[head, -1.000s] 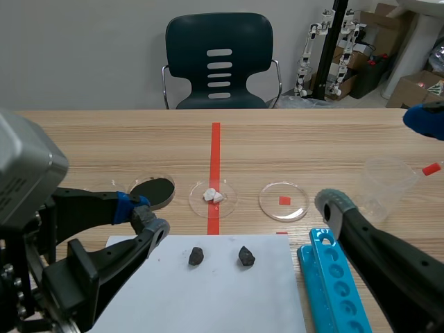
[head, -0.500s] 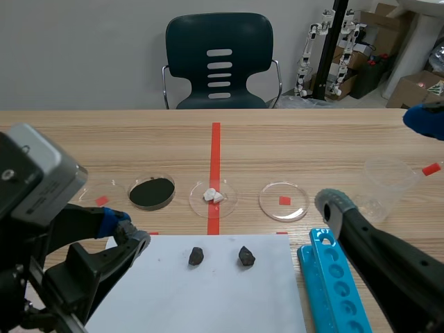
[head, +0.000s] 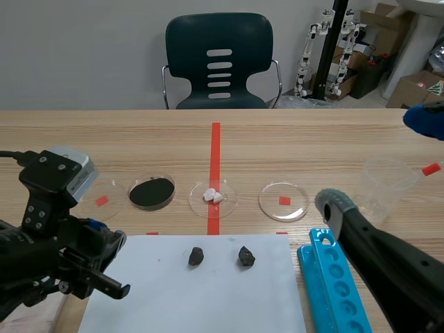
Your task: Put the mineral in the empty petri dish
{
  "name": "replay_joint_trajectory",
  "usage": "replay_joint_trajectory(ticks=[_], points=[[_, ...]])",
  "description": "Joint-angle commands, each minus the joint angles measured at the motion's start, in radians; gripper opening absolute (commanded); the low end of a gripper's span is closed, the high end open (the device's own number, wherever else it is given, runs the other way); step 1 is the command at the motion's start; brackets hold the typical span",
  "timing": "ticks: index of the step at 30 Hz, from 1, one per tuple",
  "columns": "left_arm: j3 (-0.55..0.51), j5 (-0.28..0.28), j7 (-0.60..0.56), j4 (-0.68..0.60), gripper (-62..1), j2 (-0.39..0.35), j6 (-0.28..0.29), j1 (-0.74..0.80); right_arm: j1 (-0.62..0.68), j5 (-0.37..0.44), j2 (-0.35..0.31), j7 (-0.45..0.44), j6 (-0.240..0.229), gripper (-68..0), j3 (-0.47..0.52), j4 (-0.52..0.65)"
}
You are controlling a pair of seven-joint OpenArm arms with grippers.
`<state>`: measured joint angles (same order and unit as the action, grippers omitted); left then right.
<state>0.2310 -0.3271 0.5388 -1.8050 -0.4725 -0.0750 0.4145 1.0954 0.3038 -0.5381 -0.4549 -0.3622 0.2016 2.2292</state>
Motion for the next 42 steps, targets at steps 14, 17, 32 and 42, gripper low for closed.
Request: replay_joint_trajectory(ticks=[14, 17, 32, 42], points=[[-0.001, 0.006, 0.174, 0.243, -48.3, 0.154, -0.044, -0.333, 0.002, 0.014, -0.004, -0.014, 0.002, 0.4, 0.007, 0.012], [-0.001, 0.006, 0.198, 0.293, -48.3, 0.174, -0.047, -0.394, 0.002, 0.014, -0.004, -0.014, 0.002, 0.4, 0.007, 0.012], [-0.001, 0.006, 0.222, 0.645, -48.3, 0.245, -0.081, -0.686, 0.002, 0.014, -0.004, -0.014, 0.002, 0.4, 0.007, 0.012], [-0.001, 0.033, 0.222, 0.841, -48.3, 0.259, -0.096, -0.811, 0.002, 0.014, -0.004, -0.014, 0.002, 0.4, 0.007, 0.012]])
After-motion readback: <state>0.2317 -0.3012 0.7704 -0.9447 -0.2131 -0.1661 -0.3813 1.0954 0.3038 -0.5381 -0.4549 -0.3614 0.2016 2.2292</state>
